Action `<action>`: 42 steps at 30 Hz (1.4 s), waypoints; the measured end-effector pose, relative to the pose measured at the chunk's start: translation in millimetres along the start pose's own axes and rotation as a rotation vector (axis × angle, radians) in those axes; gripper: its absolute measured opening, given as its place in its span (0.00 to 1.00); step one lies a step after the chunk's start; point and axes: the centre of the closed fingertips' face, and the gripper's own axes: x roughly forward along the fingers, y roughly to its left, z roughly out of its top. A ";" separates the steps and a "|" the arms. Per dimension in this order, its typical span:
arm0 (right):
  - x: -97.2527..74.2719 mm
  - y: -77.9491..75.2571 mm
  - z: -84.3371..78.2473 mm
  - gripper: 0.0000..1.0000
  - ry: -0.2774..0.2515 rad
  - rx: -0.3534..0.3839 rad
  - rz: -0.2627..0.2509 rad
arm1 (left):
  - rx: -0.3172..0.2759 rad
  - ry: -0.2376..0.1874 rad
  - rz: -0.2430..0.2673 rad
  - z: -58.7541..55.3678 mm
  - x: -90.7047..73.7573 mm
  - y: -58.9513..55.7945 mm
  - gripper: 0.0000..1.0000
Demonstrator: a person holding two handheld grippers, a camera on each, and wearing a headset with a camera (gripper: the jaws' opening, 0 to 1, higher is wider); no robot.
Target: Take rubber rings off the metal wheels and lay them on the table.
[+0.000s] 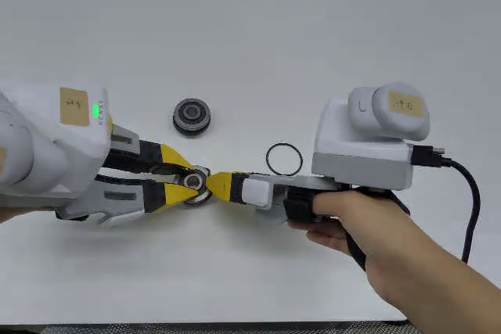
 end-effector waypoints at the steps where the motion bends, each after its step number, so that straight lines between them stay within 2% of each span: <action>1: 0.3 0.0 0.1 0.01 0.001 -0.003 -0.001 | 0.001 0.000 0.001 0.0 0.0 0.0 0.12; 21: 6.3 0.8 0.0 0.01 0.009 -0.041 -0.017 | 0.001 0.004 0.001 -0.1 0.0 0.1 0.12; 30: 7.1 4.4 -2.3 0.01 0.016 -0.023 -0.007 | 0.000 0.002 0.002 0.2 -0.1 -0.4 0.12; 42: 2.7 8.7 1.3 0.01 -0.007 -0.004 0.001 | 0.005 0.007 0.006 0.3 -0.1 -1.2 0.12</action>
